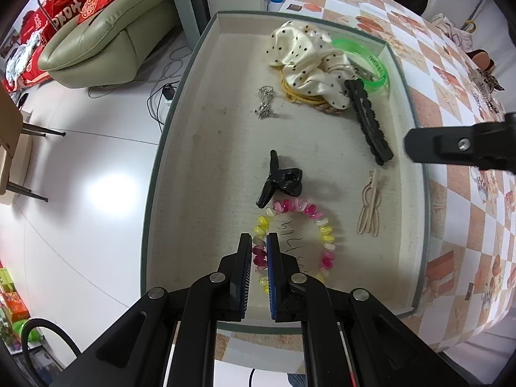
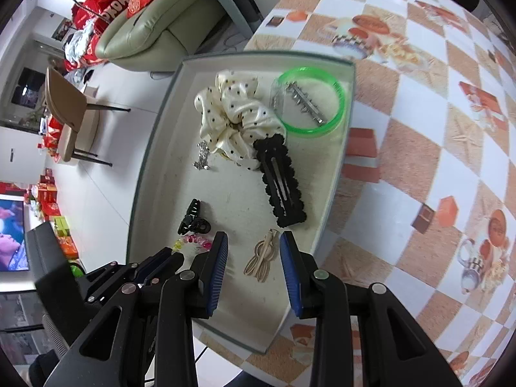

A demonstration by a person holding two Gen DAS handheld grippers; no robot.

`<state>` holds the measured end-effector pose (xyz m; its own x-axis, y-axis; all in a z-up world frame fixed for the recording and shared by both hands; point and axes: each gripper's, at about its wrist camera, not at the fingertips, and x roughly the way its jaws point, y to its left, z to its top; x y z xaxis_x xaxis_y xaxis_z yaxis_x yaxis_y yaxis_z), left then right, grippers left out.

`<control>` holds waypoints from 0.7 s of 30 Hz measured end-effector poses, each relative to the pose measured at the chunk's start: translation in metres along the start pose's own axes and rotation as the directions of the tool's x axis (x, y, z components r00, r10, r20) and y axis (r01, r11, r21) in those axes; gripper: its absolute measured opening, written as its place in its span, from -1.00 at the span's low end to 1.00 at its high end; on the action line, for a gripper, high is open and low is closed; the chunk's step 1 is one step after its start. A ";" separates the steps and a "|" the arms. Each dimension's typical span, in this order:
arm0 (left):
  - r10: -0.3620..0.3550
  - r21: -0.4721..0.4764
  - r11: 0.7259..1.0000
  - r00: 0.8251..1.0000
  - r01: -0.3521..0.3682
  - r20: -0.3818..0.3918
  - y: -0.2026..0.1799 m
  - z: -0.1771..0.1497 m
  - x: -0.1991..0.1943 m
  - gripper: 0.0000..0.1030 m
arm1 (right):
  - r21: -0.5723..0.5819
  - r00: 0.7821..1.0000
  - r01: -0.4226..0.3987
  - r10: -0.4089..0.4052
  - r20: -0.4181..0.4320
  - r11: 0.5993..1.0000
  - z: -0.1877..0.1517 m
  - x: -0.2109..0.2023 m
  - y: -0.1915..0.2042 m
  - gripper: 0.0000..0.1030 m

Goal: Organize jewelry

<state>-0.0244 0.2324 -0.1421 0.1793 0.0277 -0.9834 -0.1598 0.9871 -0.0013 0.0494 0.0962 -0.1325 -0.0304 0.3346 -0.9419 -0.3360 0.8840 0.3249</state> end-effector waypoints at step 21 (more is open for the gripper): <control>0.065 0.034 0.997 0.993 -0.069 0.097 -0.007 0.002 -0.064 1.00 | 0.041 0.999 0.025 -0.026 0.031 0.999 -0.031 -0.059 -0.017 0.07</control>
<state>-0.0327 0.2243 -0.0785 0.2622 0.1069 -0.9591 -0.1385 0.9877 0.0723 0.0276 0.0510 -0.0852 0.0071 0.3214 -0.9469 -0.2980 0.9046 0.3048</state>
